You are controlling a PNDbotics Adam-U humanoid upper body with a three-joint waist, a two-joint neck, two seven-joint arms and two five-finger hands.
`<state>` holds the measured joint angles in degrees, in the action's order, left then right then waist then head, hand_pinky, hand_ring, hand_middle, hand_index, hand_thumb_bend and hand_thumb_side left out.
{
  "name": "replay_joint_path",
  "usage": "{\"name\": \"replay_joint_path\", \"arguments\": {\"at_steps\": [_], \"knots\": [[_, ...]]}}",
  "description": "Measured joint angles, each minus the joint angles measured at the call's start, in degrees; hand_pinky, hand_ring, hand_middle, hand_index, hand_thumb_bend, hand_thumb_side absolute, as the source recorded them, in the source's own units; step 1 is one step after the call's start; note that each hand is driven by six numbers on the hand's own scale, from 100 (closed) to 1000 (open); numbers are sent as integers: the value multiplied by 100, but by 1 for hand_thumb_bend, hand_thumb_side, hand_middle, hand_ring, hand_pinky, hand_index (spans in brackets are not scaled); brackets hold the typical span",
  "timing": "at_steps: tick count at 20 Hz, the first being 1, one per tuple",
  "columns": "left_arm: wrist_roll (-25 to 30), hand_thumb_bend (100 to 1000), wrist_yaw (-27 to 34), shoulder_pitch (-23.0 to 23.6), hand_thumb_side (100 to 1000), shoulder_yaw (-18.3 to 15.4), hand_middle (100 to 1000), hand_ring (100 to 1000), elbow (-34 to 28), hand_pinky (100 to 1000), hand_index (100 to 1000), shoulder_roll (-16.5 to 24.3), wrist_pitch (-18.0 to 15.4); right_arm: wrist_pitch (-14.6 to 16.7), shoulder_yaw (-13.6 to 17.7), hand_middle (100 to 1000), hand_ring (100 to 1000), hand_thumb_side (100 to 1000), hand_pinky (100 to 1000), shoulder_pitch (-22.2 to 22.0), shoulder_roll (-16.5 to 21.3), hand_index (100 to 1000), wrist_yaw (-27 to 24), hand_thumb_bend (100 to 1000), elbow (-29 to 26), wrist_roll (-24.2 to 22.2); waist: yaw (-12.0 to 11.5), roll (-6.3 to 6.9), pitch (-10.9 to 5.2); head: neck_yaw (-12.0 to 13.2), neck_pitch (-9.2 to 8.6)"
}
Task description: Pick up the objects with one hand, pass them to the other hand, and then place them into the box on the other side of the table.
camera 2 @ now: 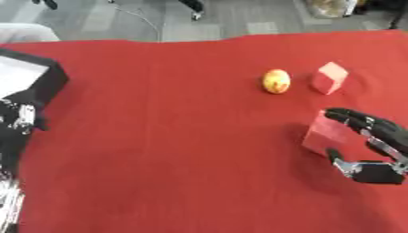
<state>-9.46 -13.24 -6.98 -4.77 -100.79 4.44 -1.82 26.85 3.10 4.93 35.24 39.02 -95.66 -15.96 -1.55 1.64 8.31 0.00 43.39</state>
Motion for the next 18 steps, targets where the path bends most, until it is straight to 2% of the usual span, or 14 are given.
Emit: {"name": "replay_joint_path", "arguments": {"at_steps": [11, 18], "knots": [[6, 181, 0, -7, 656, 1, 534, 441, 0, 420, 748, -1, 2, -262, 89, 941, 951, 615, 897, 9, 87, 991, 112, 112, 229, 438, -47, 0, 0, -16, -1], [9, 181, 0, -13, 657, 1, 534, 441, 0, 420, 749, -1, 1, -209, 65, 935, 945, 637, 897, 9, 101, 991, 160, 113, 309, 374, -60, 0, 1, -21, -1]]}}
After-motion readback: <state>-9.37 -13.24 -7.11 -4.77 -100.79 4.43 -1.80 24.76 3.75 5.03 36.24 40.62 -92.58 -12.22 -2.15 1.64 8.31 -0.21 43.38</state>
